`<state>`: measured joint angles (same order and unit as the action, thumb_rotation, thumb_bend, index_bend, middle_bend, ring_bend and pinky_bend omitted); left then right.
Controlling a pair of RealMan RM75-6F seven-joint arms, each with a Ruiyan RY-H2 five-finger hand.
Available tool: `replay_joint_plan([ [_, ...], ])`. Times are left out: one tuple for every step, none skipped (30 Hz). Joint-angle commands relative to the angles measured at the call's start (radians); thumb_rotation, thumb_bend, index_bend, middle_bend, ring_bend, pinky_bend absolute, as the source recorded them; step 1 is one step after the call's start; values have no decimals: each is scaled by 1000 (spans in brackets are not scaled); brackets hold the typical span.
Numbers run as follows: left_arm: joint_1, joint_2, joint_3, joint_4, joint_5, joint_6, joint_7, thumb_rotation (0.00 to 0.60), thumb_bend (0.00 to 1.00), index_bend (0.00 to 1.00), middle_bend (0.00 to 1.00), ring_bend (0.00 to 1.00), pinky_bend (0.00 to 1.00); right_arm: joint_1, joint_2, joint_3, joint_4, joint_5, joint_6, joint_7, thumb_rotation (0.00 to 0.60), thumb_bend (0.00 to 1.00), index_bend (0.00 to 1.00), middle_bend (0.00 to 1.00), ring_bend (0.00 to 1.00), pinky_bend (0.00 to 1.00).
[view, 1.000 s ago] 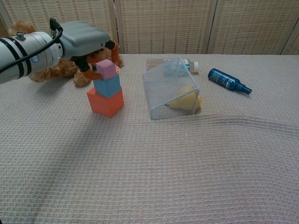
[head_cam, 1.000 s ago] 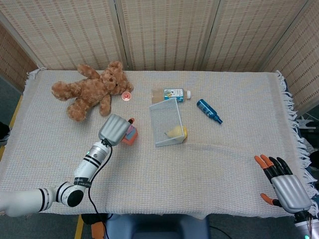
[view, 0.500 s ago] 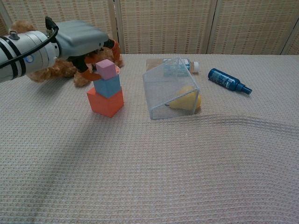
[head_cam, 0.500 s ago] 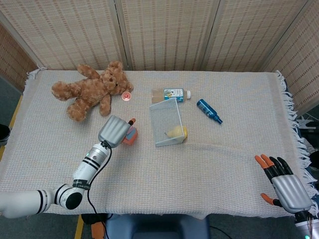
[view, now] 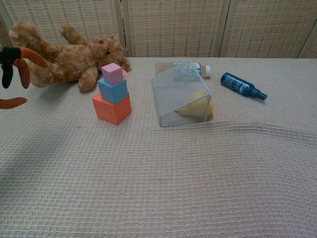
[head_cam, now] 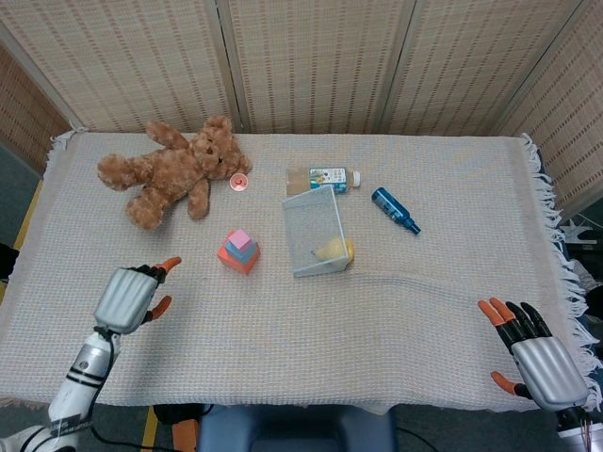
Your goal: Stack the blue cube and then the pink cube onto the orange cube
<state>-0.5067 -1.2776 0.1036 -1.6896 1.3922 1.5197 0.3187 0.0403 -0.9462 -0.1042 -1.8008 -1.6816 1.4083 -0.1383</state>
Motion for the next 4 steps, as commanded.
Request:
replay_joint_plan([
  [286, -6, 166, 213, 218, 266, -319, 600, 309, 214, 66, 30, 233, -4, -7, -4, 2, -14, 7, -11, 600, 85, 0, 0, 0, 0],
  [290, 5, 173, 211, 232, 263, -339, 600, 312, 213, 42, 9, 214, -4, -9, -4, 4, -17, 8, -12, 600, 84, 0, 0, 0, 0],
  [293, 13, 174, 207, 240, 259, -365, 600, 313, 211, 32, 2, 207, -5, -11, -5, 5, -17, 8, -14, 600, 85, 0, 0, 0, 0],
  [296, 21, 173, 202, 238, 249, -382, 600, 313, 208, 23, 0, 203, -6, -12, -6, 5, -17, 6, -16, 600, 85, 0, 0, 0, 0],
])
